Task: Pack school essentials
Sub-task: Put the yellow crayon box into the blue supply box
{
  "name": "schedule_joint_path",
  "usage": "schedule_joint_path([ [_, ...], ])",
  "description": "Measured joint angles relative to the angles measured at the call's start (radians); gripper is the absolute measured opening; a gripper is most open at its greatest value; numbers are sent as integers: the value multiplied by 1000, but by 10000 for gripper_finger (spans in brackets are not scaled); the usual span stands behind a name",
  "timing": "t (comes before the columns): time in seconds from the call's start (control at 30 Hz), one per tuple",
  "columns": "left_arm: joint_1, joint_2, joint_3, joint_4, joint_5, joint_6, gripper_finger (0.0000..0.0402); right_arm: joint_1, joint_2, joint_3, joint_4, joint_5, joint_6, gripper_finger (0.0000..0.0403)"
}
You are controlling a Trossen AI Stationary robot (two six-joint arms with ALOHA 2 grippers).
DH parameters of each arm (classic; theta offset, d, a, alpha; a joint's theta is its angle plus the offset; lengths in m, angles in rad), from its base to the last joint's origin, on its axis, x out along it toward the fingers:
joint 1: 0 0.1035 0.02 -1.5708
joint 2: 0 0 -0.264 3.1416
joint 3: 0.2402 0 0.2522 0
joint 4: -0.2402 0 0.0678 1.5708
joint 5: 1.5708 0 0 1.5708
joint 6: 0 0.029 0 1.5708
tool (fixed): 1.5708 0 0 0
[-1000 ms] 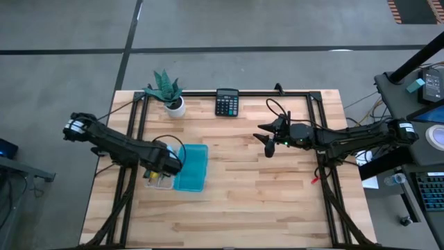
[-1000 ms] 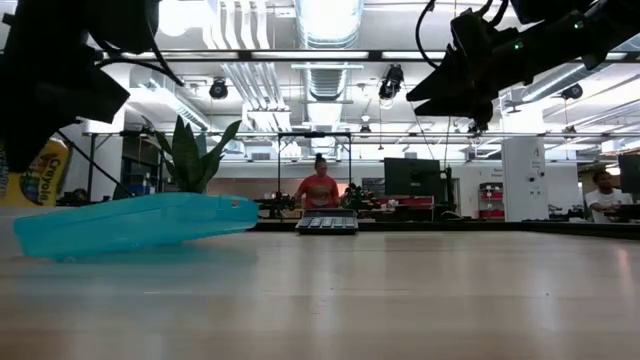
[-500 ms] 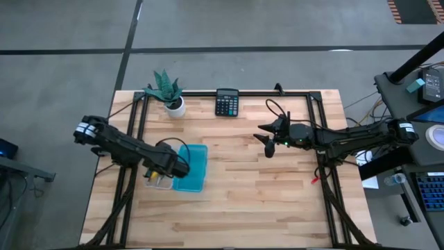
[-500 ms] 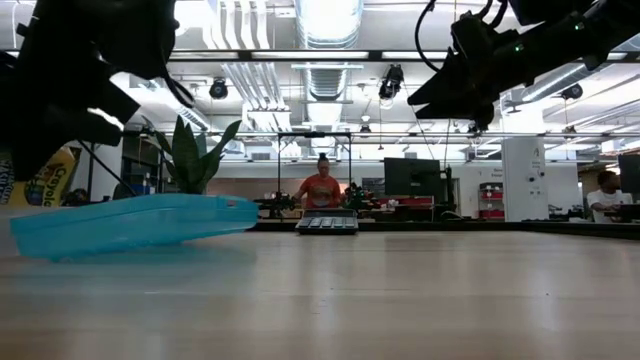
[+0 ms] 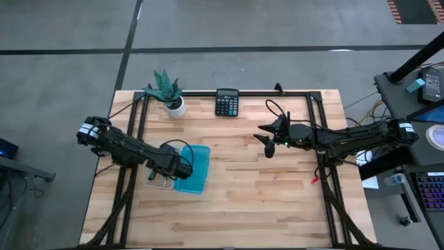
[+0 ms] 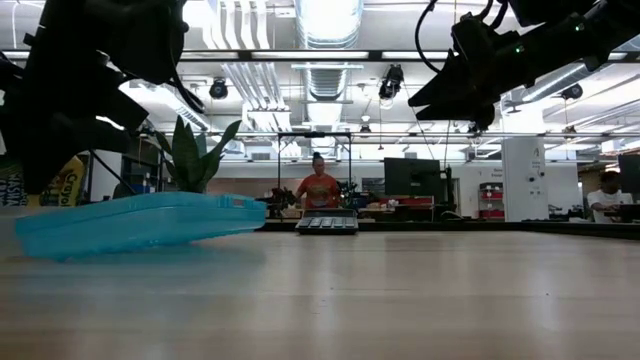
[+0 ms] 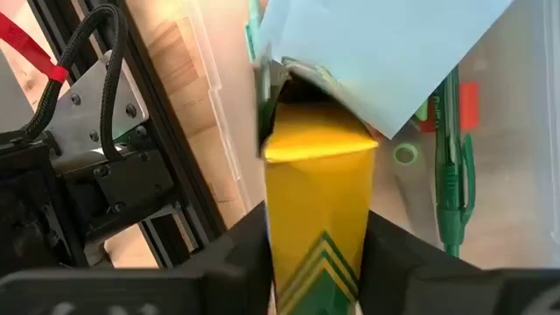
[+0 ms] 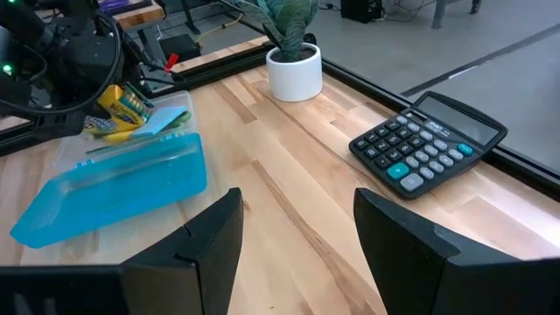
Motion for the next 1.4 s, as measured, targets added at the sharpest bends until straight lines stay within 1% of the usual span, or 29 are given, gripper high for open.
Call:
schedule_joint_path([
  [0.23,0,0,6,7,1,3,192,0,0,0,0,0,0,206],
  [0.37,0,0,25,33,2,29,233,0,0,0,0,0,0,206],
  [0.5,1,-1,63,38,-2,60,258,0,0,0,0,0,0,206],
  [0.63,2,-1,107,46,-29,85,268,0,0,0,0,0,0,206],
  [0.8,3,-1,153,49,-54,117,270,0,0,-1,0,0,0,206],
  [0.9,3,-1,172,69,-63,164,270,0,0,-1,0,0,0,206],
  [1.0,3,-2,176,117,-67,189,270,0,0,-1,0,0,0,206],
  [1.17,3,-2,174,129,-119,210,266,0,0,-1,0,0,0,206],
  [1.27,3,-2,174,160,-112,225,240,0,0,-1,0,0,0,206],
  [1.33,2,-2,175,206,-61,286,206,0,0,-1,0,0,0,206],
  [1.4,-1,-3,174,253,-19,346,161,0,0,-2,0,0,0,206],
])
